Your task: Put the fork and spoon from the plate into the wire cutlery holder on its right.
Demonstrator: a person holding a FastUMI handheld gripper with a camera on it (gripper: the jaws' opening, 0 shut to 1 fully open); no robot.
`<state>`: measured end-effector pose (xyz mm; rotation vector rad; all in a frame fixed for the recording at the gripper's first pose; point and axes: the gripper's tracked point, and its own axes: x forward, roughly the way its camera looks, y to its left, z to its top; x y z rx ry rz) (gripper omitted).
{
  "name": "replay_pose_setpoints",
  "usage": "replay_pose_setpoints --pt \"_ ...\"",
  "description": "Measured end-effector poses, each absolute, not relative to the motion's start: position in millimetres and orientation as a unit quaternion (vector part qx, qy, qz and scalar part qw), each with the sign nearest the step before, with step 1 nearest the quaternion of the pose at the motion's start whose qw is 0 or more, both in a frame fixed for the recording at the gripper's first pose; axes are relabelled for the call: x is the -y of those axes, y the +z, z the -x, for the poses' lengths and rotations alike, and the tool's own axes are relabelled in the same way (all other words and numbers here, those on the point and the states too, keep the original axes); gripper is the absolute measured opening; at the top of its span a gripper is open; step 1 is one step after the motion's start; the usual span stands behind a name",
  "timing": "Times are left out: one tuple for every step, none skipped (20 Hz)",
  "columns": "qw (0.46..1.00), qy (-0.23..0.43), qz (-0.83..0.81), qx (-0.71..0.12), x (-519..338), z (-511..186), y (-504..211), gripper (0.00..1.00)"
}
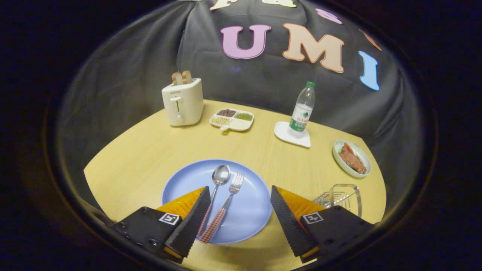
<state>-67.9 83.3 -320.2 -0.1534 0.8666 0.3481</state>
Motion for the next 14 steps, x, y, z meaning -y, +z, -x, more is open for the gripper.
replay_pose_setpoints --pt "0.885 0.170 0.074 -0.426 -84 71 -324 1.00" --pt "0.881 0.173 0.075 -0.433 -84 76 -329 1.00" --pt "0.877 0.176 0.078 -0.440 -85 79 -333 1.00" --pt "0.873 0.178 0.083 -0.446 -84 82 -339 1.00" --pt "0.868 0.180 0.087 -0.454 -83 85 -343 1.00" --pt "0.864 0.182 0.090 -0.460 -84 89 -348 1.00" --pt "0.859 0.185 0.091 -0.470 -85 94 -351 0.93" --pt "0.853 0.190 0.087 -0.478 -86 97 -355 0.86" --pt "0.849 0.194 0.088 -0.483 -86 100 -357 0.78" --pt "0.845 0.197 0.091 -0.488 -88 103 -361 0.71" --pt "0.844 0.196 0.096 -0.489 -87 103 -361 0.64" --pt "0.843 0.197 0.100 -0.491 -86 105 -363 0.57" --pt "0.842 0.197 0.101 -0.492 -86 106 -363 0.50" --pt "0.840 0.195 0.105 -0.495 -86 106 -366 0.43"
